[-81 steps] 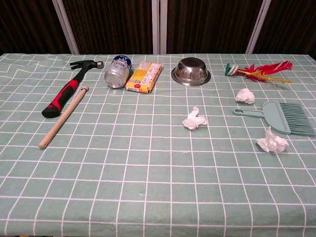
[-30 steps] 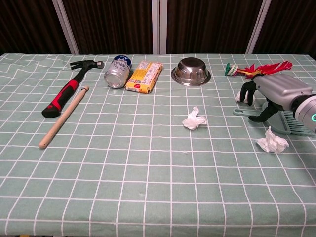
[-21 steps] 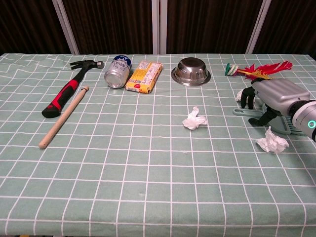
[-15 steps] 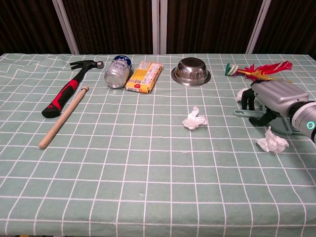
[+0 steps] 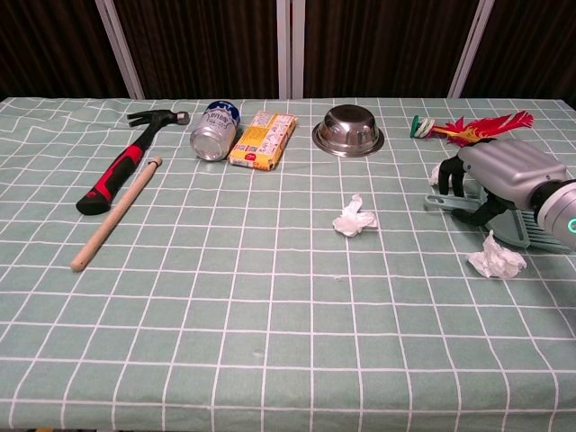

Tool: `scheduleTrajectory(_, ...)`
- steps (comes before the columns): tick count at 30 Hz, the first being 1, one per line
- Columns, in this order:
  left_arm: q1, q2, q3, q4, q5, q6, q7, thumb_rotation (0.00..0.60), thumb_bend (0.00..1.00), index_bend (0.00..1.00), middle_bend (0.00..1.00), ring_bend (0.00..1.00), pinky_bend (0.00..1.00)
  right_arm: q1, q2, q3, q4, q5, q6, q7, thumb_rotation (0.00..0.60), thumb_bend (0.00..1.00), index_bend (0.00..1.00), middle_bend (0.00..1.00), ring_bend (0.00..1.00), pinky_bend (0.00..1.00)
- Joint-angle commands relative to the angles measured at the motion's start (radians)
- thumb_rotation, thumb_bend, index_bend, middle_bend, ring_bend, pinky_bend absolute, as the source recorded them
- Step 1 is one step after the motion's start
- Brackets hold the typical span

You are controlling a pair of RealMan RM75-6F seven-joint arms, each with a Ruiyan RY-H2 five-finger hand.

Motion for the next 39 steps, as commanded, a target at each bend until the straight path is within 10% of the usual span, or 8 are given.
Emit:
scheduleTrajectory(1,0.003,0.005,-0.001,-0.009,0.001,0.007,0.004,0.600,0.00,0.15,0.13,0.05,0.05,-0.031,0.107,-0.001,-0.112,-0.048,0.062,0.080,0.600,0.33,0.62,0.56,0.18,0.11)
scheduleTrajectory(11,-0.005,0.025,-0.006,-0.061,0.002,0.004,0.052,0.600,0.00,0.15,0.13,0.05,0.05,0.053,0.226,0.052,-0.066,-0.144,-0.041,0.614,0.600,0.33,0.62,0.56,0.19,0.11)
scheduleTrajectory(26,0.009,0.072,-0.005,-0.157,-0.021,0.013,0.120,0.600,0.00,0.15,0.13,0.05,0.05,0.274,-0.053,-0.063,0.539,-0.341,-0.134,1.295,0.600,0.42,0.66,0.58,0.21,0.12)
scheduleTrajectory(39,0.009,0.084,-0.005,-0.183,-0.027,0.011,0.148,0.600,0.00,0.15,0.13,0.05,0.05,0.338,-0.172,-0.128,0.634,-0.396,-0.017,1.658,0.600,0.44,0.66,0.59,0.21,0.13)
